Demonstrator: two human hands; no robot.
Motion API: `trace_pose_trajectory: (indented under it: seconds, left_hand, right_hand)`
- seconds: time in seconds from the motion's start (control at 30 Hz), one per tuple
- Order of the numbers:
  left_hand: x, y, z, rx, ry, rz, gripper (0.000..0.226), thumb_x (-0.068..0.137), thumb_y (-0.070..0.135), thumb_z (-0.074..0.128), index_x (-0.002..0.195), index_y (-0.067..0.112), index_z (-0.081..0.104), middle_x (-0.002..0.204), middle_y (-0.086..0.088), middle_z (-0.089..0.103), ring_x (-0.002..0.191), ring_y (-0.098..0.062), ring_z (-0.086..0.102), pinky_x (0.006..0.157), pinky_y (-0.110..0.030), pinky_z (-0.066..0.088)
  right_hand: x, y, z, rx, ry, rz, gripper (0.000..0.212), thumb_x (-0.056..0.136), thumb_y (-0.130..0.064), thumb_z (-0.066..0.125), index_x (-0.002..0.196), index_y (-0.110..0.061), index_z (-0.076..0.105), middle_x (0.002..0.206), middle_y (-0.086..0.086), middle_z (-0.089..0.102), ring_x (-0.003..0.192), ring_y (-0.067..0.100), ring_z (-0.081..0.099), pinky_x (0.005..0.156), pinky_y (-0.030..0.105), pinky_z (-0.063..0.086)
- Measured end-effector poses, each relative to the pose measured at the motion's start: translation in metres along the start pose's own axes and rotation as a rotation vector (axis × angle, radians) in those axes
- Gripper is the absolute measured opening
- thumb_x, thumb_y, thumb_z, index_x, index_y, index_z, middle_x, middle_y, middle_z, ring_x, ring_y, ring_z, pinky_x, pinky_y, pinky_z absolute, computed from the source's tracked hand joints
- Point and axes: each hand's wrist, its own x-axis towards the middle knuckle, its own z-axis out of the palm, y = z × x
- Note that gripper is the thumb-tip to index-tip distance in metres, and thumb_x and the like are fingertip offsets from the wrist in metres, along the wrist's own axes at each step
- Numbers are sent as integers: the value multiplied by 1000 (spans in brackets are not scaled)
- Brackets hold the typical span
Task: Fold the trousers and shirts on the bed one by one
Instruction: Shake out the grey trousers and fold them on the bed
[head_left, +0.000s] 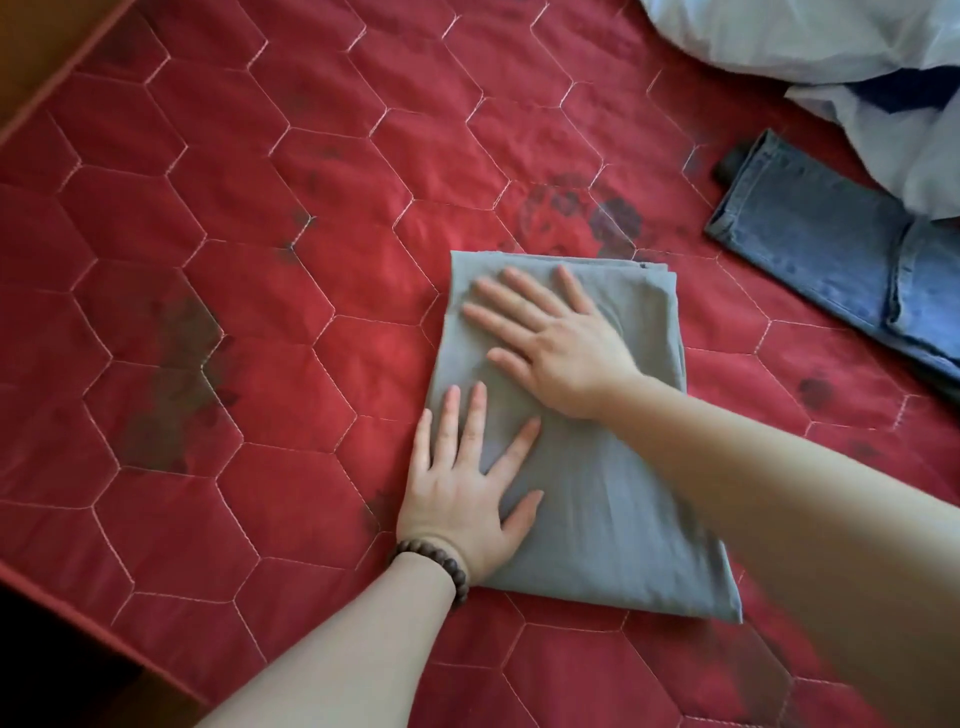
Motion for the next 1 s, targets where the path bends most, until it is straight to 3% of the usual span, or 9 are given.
trace_pose_trajectory:
  seconds: [0.13, 0.2, 0.27, 0.37, 0.47, 0.6, 0.73, 0.83, 1.0]
  left_hand:
    - [-1, 1, 2, -11, 21, -3, 68, 84, 61, 42, 148, 41, 26, 158, -19, 14, 146, -38, 8, 114, -57, 18]
    - [-1, 1, 3, 3, 26, -1, 68, 85, 61, 41, 148, 41, 26, 158, -19, 13, 146, -38, 8, 114, -57, 18]
    - [0, 0, 3, 18, 27, -1, 66, 86, 61, 38, 148, 41, 25, 158, -19, 12, 146, -38, 8, 115, -56, 16]
    - [-2, 0, 4, 27, 34, 7, 65, 86, 61, 37, 148, 42, 25, 159, -18, 12, 146, -37, 7, 115, -56, 16]
    - [-2, 0, 6, 30, 41, 2, 65, 86, 59, 38, 148, 41, 25, 159, -17, 12, 146, -37, 7, 115, -56, 16]
    - [-2, 0, 6, 56, 46, 0, 65, 87, 59, 36, 148, 41, 24, 159, -17, 12, 147, -36, 7, 115, -55, 16]
    - [-4, 2, 3, 54, 48, -48, 65, 87, 58, 32, 149, 39, 25, 159, -18, 10, 147, -34, 6, 114, -58, 15]
    - [-5, 6, -1, 30, 48, -130, 64, 86, 59, 34, 147, 40, 28, 158, -21, 9, 146, -39, 6, 113, -57, 19]
    - [-17, 14, -10, -80, 108, -300, 58, 84, 57, 46, 138, 36, 49, 147, -26, 32, 122, -44, 42, 98, -51, 37]
  right_hand:
    - [-27, 85, -7, -62, 85, 570, 60, 99, -53, 13, 149, -26, 30, 158, -2, 23, 149, 18, 2, 112, 63, -12]
    - [-47, 83, -13, -43, 218, 557, 58, 100, -45, 21, 147, -15, 36, 158, 4, 24, 148, 21, 6, 113, 63, -7]
    - [-65, 43, -9, 6, 281, 391, 54, 99, -42, 30, 145, -14, 38, 157, 6, 26, 148, 23, 13, 115, 61, -1]
    - [-96, -20, 15, 58, 157, 226, 55, 99, -50, 28, 148, -27, 32, 158, -1, 23, 148, 20, 13, 116, 58, 3]
    - [-116, -2, 32, 46, 83, 357, 54, 99, -52, 24, 150, -37, 19, 159, -8, 16, 148, 16, 8, 116, 58, 1]
    - [-125, 19, 34, 162, 85, 538, 54, 100, -48, 22, 152, -37, 10, 161, -9, -1, 149, 19, -3, 117, 56, 1]
    - [-137, -15, 40, 378, 160, 625, 61, 98, -46, 37, 152, -33, 13, 161, 0, -11, 148, 24, -3, 121, 41, 3]
    - [-164, -39, 44, 419, 192, 651, 59, 97, -46, 42, 151, -34, 21, 161, 4, -5, 148, 26, 3, 121, 37, 9]
    - [-193, -69, 44, 467, 227, 743, 59, 94, -48, 48, 149, -35, 30, 161, 9, 1, 146, 26, 16, 113, 35, 27]
